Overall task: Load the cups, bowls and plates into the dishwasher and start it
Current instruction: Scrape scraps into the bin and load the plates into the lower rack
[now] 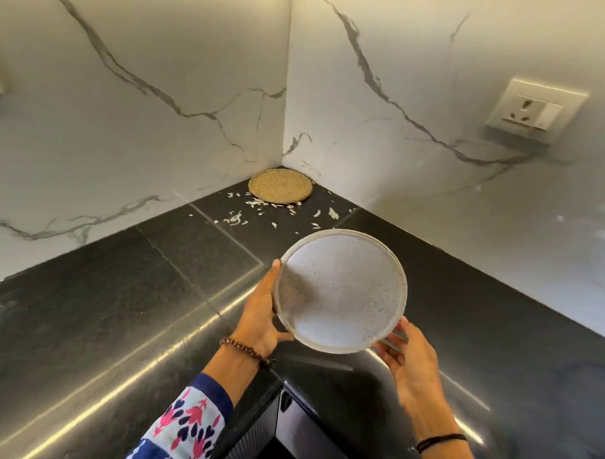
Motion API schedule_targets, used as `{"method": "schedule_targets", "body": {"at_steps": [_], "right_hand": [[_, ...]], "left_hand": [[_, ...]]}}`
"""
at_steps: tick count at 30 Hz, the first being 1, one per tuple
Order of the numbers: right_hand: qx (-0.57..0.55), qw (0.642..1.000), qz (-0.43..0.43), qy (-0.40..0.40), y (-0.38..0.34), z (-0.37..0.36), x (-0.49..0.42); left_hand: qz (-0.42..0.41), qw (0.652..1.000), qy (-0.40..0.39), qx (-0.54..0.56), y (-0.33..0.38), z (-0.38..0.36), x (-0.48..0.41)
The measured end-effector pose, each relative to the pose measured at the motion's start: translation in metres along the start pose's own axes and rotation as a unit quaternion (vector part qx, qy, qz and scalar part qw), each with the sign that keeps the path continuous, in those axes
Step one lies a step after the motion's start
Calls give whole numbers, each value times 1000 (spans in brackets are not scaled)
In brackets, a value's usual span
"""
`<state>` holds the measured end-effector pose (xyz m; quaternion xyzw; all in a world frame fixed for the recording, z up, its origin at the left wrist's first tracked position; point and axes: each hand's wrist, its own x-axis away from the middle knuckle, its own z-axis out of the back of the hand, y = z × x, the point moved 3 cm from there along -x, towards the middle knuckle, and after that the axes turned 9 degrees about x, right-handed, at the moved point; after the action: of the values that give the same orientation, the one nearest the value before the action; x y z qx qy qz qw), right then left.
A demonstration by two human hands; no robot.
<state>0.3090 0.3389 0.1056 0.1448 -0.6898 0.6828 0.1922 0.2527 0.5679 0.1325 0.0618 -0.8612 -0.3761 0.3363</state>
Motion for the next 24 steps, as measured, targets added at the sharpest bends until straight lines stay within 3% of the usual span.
{"method": "schedule_targets", "body": {"at_steps": [13,24], "right_hand": [[-151,976,-19,153,83,94,160],[-285,903,-70,313,187,193,271]], "left_hand": [[87,976,-161,-122,-74,6,76],[192,914,-274,-230,-190,-24,161]]}}
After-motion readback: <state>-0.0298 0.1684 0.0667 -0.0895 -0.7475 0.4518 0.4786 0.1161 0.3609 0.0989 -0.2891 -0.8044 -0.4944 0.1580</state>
